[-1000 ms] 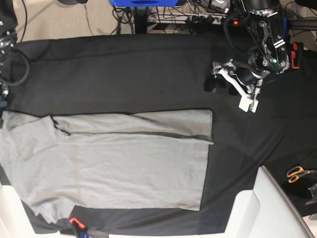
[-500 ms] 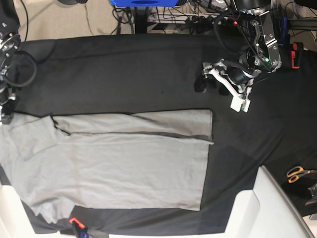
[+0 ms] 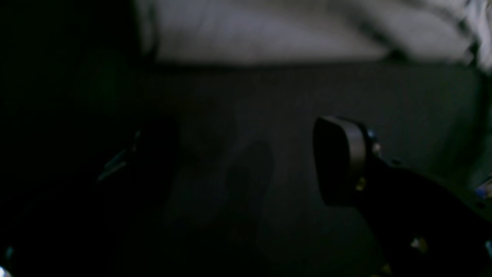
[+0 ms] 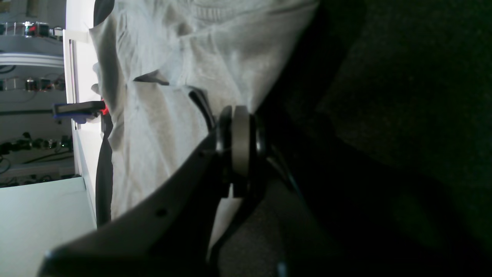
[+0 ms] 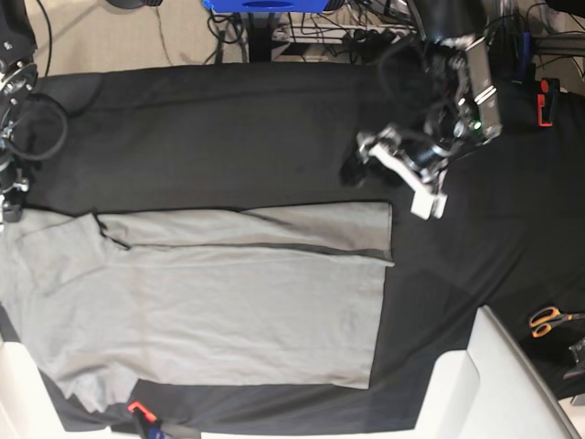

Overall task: Fold the T-shirt properly
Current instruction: 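Regrasp the folded edge near the hem with the left gripper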

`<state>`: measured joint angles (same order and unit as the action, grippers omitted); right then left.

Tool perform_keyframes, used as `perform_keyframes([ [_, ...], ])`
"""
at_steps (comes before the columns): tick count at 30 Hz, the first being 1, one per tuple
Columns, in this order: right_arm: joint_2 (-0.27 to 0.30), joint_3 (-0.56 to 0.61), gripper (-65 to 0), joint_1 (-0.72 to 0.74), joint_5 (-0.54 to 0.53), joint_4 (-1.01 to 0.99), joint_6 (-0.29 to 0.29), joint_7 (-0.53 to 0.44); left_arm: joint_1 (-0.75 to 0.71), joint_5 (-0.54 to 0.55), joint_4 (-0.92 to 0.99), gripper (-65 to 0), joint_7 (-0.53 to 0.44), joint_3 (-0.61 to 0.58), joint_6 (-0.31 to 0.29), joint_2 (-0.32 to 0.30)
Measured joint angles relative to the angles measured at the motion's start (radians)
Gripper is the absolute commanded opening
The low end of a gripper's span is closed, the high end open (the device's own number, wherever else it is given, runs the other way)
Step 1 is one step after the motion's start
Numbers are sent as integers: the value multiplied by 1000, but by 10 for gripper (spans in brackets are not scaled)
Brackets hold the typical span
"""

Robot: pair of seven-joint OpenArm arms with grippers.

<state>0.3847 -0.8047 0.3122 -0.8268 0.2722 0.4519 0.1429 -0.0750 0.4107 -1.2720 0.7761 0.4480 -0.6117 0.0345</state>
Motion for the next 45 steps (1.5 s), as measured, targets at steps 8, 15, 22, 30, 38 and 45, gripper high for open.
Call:
perform_keyframes([
  [8, 2, 0, -648, -2, 0, 0, 1, 6, 72, 36, 94, -115, -9, 187, 8, 70],
  [15, 0, 0, -648, -2, 0, 0, 1, 7, 72, 39, 95, -114, -15, 205, 8, 77],
  [22, 3, 0, -648, -3, 0, 0, 1, 37, 76, 101, 149, -115, -62, 267, 0, 56],
  [30, 3, 0, -648, -3, 0, 1, 1, 37, 125, 97, 190, -115, -72, 271, 32, 58],
  [38, 3, 2, -648, -5, 0, 1, 1, 37, 178, 80, 195, -115, -64, 265, 118, 66],
  [45, 4, 2, -648, -6, 0, 1, 2, 37, 204, 61, 197, -117, -58, 261, 142, 79],
])
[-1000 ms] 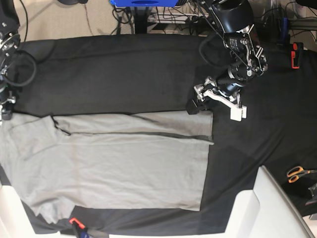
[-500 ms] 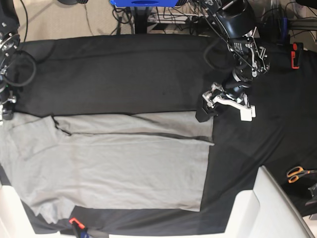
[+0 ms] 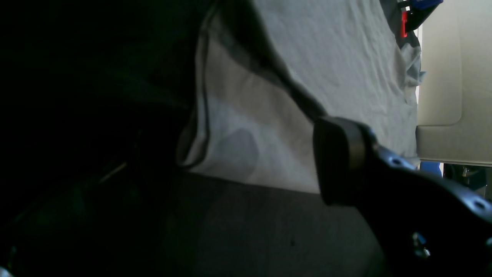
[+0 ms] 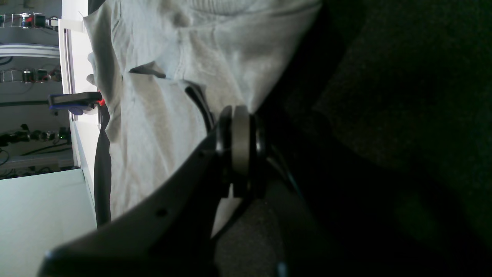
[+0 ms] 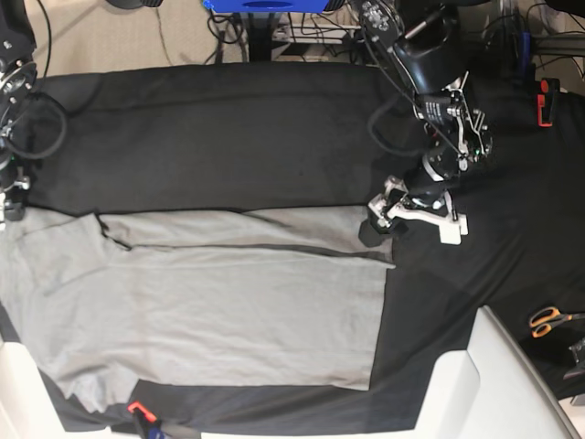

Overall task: Fold the T-shirt properly
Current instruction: 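Regrasp the folded edge near the hem with the left gripper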

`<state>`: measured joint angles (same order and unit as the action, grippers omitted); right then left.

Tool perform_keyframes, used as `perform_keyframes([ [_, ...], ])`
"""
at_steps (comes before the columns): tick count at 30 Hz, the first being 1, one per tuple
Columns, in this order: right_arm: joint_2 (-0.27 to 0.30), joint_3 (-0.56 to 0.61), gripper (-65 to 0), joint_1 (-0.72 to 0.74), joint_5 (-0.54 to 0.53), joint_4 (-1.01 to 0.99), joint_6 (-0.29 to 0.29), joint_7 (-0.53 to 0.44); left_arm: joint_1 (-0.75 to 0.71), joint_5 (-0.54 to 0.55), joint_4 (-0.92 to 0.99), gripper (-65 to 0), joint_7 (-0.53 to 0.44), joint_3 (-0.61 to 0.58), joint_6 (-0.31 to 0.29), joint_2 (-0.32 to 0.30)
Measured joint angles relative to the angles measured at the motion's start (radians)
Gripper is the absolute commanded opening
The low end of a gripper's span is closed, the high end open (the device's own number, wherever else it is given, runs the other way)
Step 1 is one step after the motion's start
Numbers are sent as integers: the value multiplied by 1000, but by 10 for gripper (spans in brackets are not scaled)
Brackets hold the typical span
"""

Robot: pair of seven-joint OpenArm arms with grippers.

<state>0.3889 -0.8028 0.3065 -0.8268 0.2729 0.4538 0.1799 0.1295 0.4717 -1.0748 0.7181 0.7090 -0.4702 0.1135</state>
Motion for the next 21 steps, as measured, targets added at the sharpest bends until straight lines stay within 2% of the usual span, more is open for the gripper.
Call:
perform_keyframes([
  [4, 1, 0, -648, 0, 0, 0, 0, 0, 6, -4, 2, -118, 0, -50, 1, -2],
  [11, 2, 0, -648, 0, 0, 0, 0, 0, 6, -8, 3, -135, 1, -53, 3, 3],
  [12, 2, 0, -648, 0, 0, 0, 0, 0, 6, -8, 3, -165, 0, -53, 3, 3],
  [16, 2, 0, -648, 0, 0, 0, 0, 0, 24, -15, 40, -362, 4, -48, 14, 1],
  [21, 2, 0, -648, 0, 0, 0, -1, 0, 47, -20, 112, -573, 8, -47, 18, 1],
])
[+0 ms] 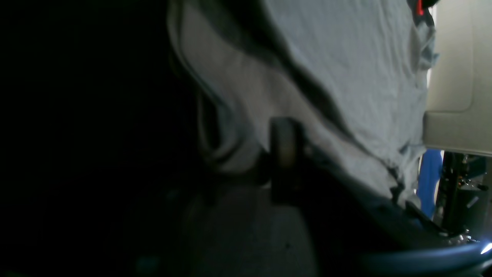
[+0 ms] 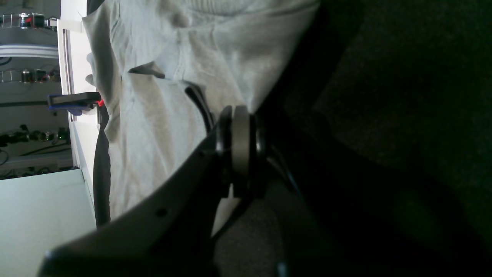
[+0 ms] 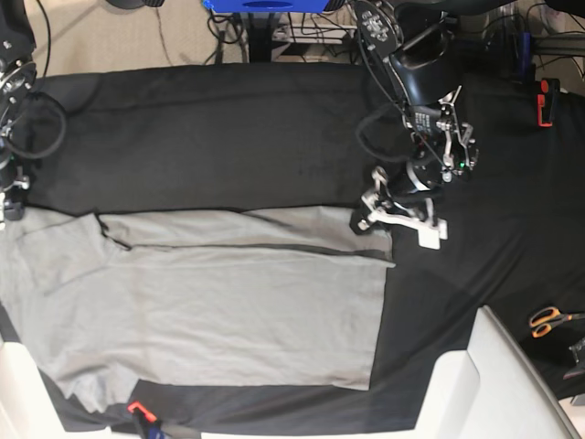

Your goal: Fold the T-shirt properly

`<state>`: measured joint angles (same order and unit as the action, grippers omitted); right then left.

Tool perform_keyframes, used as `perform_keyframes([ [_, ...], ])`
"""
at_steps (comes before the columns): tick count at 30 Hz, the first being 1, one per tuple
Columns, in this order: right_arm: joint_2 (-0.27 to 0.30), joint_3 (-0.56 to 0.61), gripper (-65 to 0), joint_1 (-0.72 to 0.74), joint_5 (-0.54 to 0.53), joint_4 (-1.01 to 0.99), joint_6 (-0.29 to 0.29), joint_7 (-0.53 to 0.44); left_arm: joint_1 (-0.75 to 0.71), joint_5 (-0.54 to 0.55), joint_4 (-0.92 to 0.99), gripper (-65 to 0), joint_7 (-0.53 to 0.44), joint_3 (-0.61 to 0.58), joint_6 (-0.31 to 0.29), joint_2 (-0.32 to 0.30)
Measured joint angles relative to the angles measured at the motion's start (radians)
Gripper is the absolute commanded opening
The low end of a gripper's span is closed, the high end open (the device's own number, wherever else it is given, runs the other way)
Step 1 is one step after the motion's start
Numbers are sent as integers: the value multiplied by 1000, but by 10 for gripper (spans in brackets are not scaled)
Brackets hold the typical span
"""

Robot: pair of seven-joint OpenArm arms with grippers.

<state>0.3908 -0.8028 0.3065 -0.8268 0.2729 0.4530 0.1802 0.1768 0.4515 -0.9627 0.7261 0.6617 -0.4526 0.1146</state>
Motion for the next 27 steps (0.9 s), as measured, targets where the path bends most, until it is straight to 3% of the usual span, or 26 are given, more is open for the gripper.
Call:
perform_keyframes([
  [2, 0, 0, -648, 0, 0, 0, 0, 0, 0, -4, 13, -650, 0, -6, 1, 2],
  [8, 2, 0, -650, 0, 0, 0, 0, 0, 13, -10, 21, -650, 8, -36, 3, -5],
  [13, 24, 0, -650, -2, 2, 11, -1, 8, 2, -6, -36, -650, 115, -39, 1, -18],
  [19, 21, 0, -650, -11, 101, 130, 0, 89, -56, -2, -145, -650, 129, -48, -3, -27],
  [23, 18, -5, -650, -14, 111, 144, 0, 106, -70, -1, -154, -650, 231, -48, -3, -57],
  [27, 13, -5, -650, -22, 114, 144, 0, 109, -111, 6, -234, -650, 236, -50, -8, -55],
])
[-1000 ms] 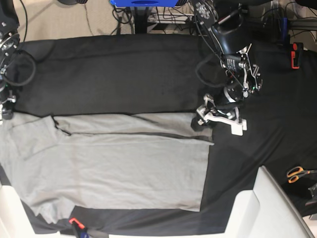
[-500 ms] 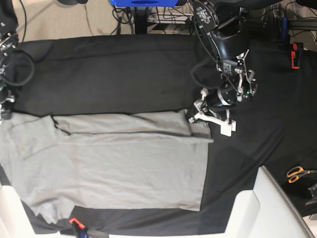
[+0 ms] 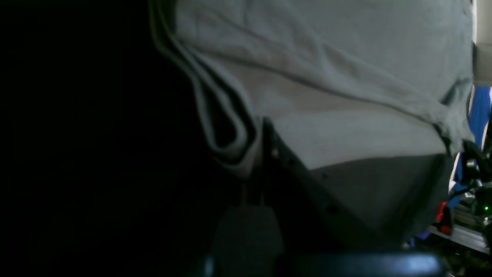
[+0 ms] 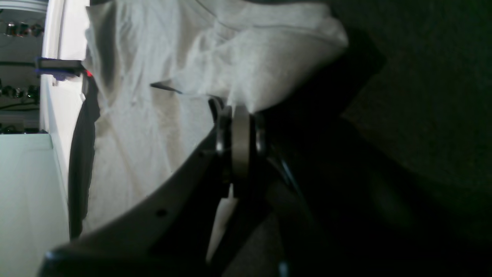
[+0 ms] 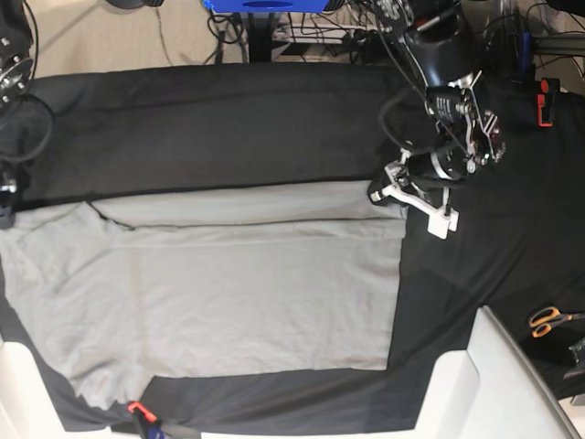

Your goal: Fold the T-shirt properly

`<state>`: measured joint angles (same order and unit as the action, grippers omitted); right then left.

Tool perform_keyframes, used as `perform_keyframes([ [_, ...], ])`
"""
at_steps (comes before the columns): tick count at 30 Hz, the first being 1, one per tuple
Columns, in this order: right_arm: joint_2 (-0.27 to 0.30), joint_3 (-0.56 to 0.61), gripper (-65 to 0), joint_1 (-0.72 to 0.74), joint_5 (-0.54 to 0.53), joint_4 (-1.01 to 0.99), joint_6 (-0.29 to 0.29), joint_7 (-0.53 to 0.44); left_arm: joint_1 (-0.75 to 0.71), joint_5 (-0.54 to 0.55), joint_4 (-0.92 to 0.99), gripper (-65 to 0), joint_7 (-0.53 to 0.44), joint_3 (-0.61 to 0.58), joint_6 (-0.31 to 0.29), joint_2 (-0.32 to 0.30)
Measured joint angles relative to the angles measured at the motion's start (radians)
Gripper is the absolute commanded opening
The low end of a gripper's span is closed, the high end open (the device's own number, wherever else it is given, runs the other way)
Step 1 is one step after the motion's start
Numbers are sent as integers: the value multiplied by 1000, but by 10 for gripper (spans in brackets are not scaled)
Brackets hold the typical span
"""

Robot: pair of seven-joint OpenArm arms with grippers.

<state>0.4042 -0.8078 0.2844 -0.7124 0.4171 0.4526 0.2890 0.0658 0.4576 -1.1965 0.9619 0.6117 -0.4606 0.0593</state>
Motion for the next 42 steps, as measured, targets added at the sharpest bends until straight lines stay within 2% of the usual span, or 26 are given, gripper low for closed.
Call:
perform_keyframes([
  [2, 0, 0, -650, -7, -1, 0, -1, 0, -20, -1, -32, -650, 5, 0, -3, 2],
  [5, 0, 0, -650, -19, -1, 0, -53, 47, -46, 5, -58, -650, 15, -1, -3, -15],
  [13, -27, -4, -650, -83, -16, 40, -45, 51, -83, 3, -87, -650, 37, 0, -3, -26],
  [18, -78, -3, -650, -162, -27, 151, -35, 42, -126, 6, -156, -650, 37, 0, -3, -27],
  [24, -123, -3, -650, -236, -22, 300, -48, 127, -193, -1, -220, -650, 37, 0, -6, -29],
  [29, -187, -3, -650, -323, -11, 463, -53, 182, -247, 1, -263, -650, 37, 0, -7, -46],
  [34, -248, -46, -650, -396, -11, 604, -91, 206, -296, 6, -286, -650, 38, -1, -11, -66],
  [38, -256, -64, -650, -436, -8, 667, -98, 293, -320, 7, -292, -650, 37, -2, -10, -84],
  [42, -267, -105, -650, -452, -14, 708, -86, 311, -342, 10, -294, -650, 38, -3, -10, -81],
])
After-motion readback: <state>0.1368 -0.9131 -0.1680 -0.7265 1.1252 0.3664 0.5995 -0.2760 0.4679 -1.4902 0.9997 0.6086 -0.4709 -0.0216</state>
